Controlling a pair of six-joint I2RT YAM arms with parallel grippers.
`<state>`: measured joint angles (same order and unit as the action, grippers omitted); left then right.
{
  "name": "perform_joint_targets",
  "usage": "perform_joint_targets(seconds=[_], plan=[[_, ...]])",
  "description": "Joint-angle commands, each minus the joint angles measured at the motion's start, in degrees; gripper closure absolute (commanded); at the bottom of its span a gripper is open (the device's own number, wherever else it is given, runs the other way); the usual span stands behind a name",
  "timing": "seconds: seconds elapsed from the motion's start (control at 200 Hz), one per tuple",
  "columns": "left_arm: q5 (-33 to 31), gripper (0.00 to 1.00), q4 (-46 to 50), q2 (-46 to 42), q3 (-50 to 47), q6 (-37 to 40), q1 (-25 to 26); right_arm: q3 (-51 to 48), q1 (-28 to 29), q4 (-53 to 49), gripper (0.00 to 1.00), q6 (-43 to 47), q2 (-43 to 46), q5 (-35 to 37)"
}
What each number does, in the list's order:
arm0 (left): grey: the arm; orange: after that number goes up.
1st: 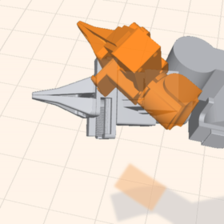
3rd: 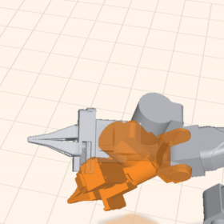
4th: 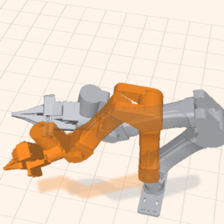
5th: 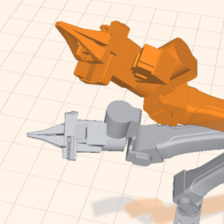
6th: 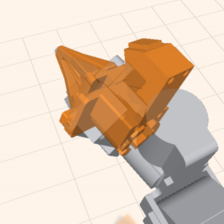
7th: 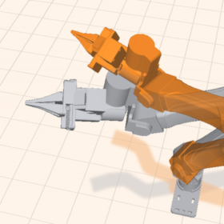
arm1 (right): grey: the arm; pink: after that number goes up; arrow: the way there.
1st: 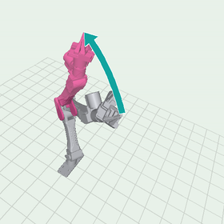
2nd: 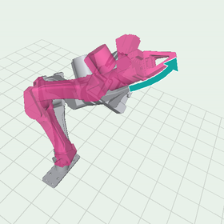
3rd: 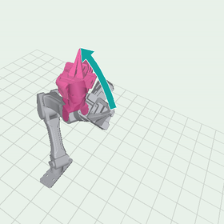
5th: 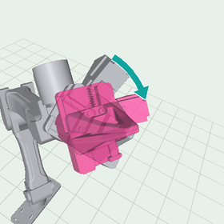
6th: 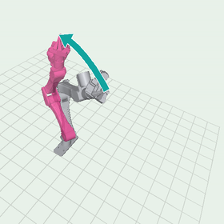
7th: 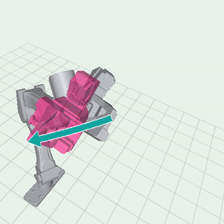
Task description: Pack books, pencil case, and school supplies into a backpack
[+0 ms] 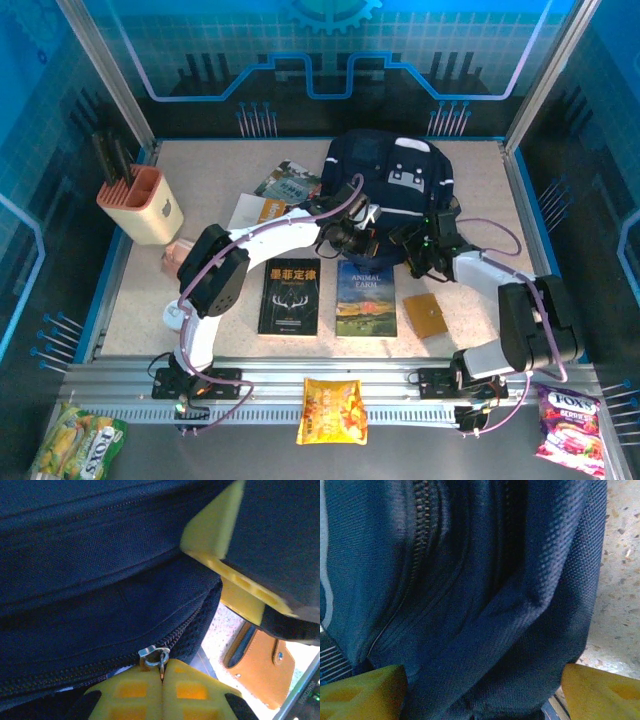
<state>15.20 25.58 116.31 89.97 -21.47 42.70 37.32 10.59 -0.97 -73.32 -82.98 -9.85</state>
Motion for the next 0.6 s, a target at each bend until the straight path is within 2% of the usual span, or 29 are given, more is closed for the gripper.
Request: perform_joint_targets(seconds=[0.0, 0.05, 0.18, 0.3, 0.415, 0.595], plan=[[3.43, 1.0, 3.58, 0.32, 2.53, 0.35, 0.22, 1.5, 0.68, 2.11, 0.24, -0.42, -2.42, 2.34], [3.47, 1.0, 4.39, 0.23, 2.82, 0.76, 0.17, 1.79, 0.65, 2.19, 0.3, 0.29, -3.24, 2.82], [3.31, 1.0, 6.66, -0.33, 3.28, 1.94, -0.71, 3.26, 0.14, 1.25, 0.55, 3.16, -4.21, 4.0], [2.91, 1.0, 8.61, -1.49, 2.55, 3.68, -2.83, 4.56, -1.07, -1.3, 0.7, 7.27, -2.94, 6.96], [3.13, 1.0, 10.53, -2.61, 1.03, 5.97, -5.75, 6.1, -2.83, -4.69, 0.76, 12.37, -0.57, 8.7], [1.21, 1.0, 11.41, -4.34, -1.46, 12.78, -8.73, 7.97, -5.42, -10.23, 0.78, 17.96, 4.39, 11.05]])
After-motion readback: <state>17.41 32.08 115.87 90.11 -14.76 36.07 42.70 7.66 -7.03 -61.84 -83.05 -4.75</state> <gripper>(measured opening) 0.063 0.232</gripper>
